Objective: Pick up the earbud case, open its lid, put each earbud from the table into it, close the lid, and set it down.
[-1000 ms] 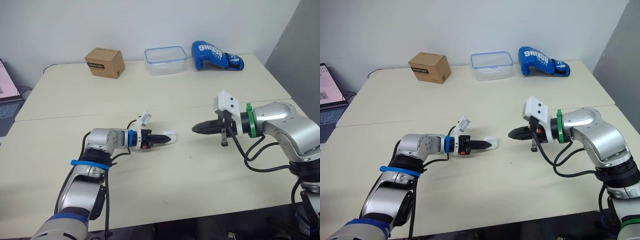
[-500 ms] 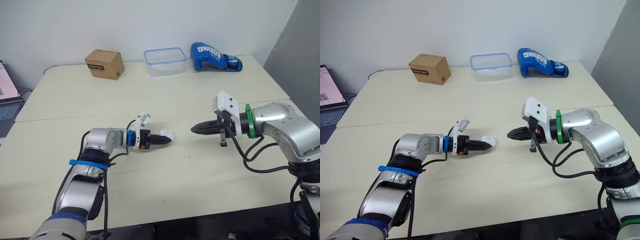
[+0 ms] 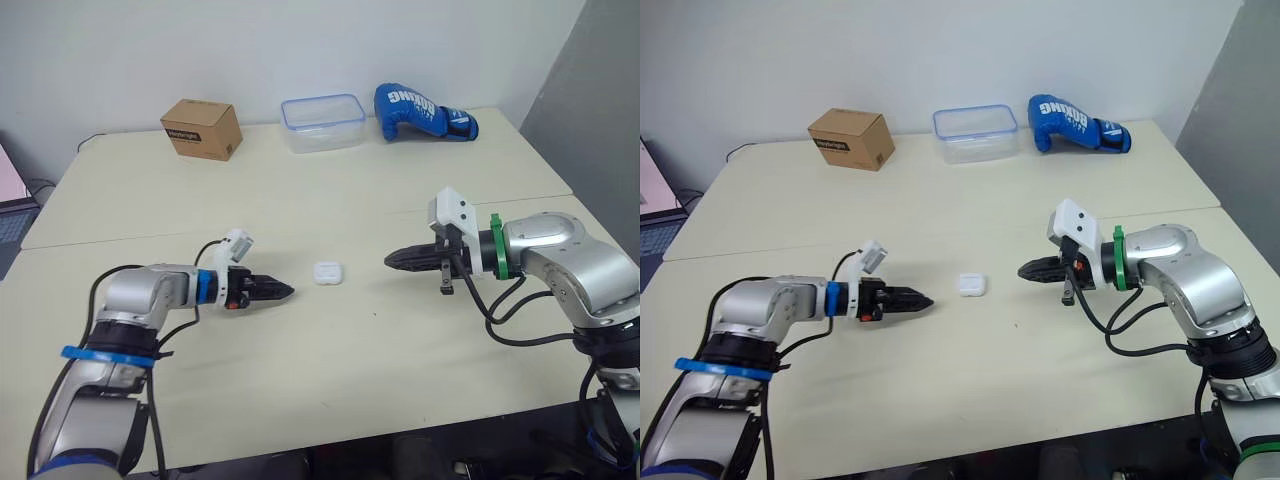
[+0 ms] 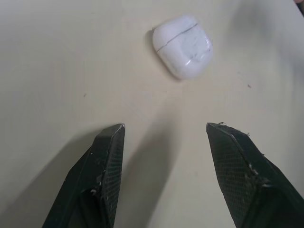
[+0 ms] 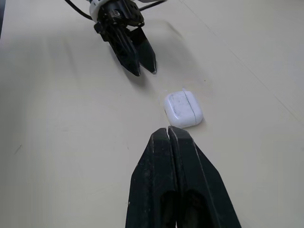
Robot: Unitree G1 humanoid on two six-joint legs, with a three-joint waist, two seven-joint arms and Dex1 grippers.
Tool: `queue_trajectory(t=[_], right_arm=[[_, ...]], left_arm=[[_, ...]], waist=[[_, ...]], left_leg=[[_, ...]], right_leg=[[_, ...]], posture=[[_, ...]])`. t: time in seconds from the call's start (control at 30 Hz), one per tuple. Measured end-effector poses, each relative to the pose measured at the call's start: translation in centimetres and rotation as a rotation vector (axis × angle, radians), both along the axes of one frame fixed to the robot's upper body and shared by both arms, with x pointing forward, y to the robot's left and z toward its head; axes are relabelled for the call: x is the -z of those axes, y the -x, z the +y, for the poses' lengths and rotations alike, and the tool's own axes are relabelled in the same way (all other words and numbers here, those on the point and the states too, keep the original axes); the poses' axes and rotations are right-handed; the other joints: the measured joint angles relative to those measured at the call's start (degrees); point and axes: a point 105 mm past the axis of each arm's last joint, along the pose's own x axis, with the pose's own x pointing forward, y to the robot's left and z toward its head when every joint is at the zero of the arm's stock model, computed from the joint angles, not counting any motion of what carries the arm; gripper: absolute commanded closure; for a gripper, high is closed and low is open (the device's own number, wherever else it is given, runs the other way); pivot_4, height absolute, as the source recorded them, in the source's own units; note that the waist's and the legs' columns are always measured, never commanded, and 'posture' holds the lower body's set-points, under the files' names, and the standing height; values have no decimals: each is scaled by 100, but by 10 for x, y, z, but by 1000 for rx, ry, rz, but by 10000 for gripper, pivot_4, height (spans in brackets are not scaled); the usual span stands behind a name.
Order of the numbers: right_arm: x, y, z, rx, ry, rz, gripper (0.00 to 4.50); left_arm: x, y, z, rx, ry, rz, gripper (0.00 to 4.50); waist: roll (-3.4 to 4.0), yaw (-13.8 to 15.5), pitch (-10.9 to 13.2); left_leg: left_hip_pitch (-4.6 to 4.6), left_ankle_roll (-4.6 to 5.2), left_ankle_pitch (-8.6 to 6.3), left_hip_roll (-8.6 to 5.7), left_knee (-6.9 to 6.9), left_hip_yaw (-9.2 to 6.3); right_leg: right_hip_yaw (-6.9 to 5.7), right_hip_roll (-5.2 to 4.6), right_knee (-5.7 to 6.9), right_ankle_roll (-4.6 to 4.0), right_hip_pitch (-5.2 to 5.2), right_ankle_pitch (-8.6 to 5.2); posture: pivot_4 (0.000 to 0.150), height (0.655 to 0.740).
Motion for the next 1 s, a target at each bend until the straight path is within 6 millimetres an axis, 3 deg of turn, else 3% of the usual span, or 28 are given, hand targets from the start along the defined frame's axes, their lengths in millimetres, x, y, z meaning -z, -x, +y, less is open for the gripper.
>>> queue_trajectory(t=[0.37,0.47,0.7,1.0], right_arm=[[9,9,-13,82,-48,12,45000],[15,23,-16,103,-77,36,45000],[63,68,-19,130,-67,204,45000],[83,81,-29,204,-56,279,45000]], left_arm=[[5,50,53,-248,-22,-127,16400],[1,64,55,-313,-16,-213,16400],[14,91,57,-444,-97,-287,16400],[31,117,61,-510,-141,-316,16400]], waist=[[-1,133,1],[-2,211,0],[-5,346,0],[-7,357,-1]], left_leg=[[-12,0,-1,0,-3,-17],[-12,2,-3,0,-4,-17],[3,16,-11,1,0,6],[7,26,-16,1,0,6]], right_leg=[[1,-6,-7,-1,-7,0],[1,-7,-14,-1,-3,0],[-4,-6,-14,-4,23,2],[-8,-4,-24,-4,36,2]], posture=[[1500,7307],[1500,7307],[1500,7307],[1500,7307]])
